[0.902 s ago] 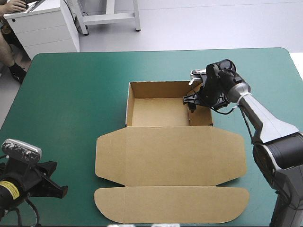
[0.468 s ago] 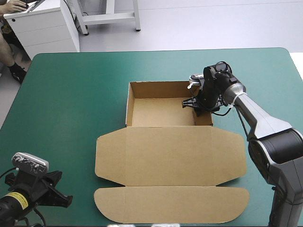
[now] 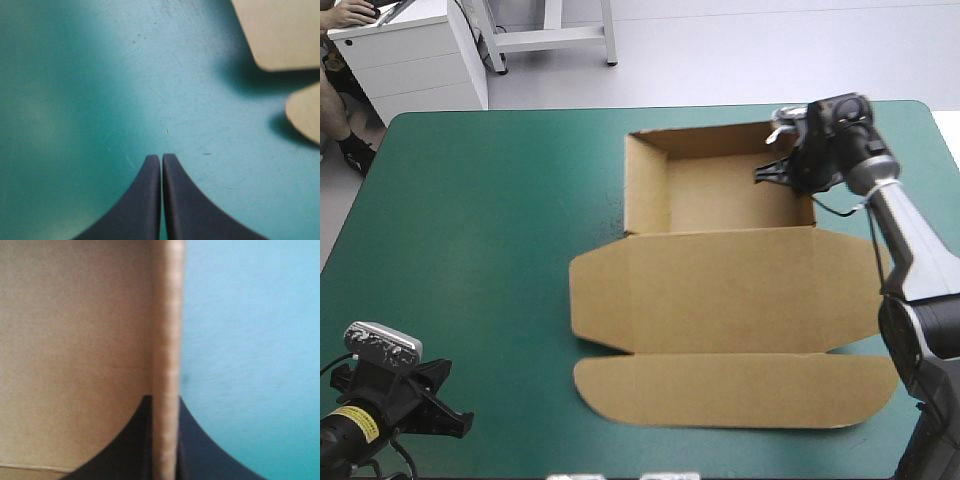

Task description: Fold the box

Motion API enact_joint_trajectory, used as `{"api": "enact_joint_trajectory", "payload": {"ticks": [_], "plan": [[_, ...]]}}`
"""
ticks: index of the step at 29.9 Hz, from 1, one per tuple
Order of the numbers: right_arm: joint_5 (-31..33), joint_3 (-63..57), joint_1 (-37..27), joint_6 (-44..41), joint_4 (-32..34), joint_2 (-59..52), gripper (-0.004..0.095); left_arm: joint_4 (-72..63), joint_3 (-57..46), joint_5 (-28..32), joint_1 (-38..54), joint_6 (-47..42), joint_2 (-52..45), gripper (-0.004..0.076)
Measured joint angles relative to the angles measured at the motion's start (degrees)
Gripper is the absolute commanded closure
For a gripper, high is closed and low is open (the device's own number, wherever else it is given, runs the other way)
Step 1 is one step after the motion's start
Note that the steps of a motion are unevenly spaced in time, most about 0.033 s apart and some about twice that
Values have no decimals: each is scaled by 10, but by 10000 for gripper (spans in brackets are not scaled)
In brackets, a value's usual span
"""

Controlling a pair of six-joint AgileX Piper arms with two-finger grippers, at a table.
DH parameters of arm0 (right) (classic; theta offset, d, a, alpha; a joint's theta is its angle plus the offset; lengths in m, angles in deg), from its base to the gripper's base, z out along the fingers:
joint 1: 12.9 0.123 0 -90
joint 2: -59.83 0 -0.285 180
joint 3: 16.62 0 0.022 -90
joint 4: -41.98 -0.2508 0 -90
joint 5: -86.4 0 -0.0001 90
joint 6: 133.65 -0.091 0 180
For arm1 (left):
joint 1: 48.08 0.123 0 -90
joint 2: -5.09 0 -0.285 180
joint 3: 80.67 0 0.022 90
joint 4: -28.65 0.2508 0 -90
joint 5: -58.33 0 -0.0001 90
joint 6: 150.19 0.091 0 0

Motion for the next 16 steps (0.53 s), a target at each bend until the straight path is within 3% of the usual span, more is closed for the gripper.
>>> {"api": "enact_joint_trajectory", "payload": {"ticks": [9, 13, 16], "plan": [[-7, 40, -225, 41, 17, -17, 928, 0, 0, 4, 0, -3, 0, 734], [-19, 40, -284, 54, 19, 7, 910, 0, 0, 11, 0, -12, 0, 733], [-21, 40, -307, 77, 14, 37, 827, -1, 0, 19, 0, -15, 0, 734]]}}
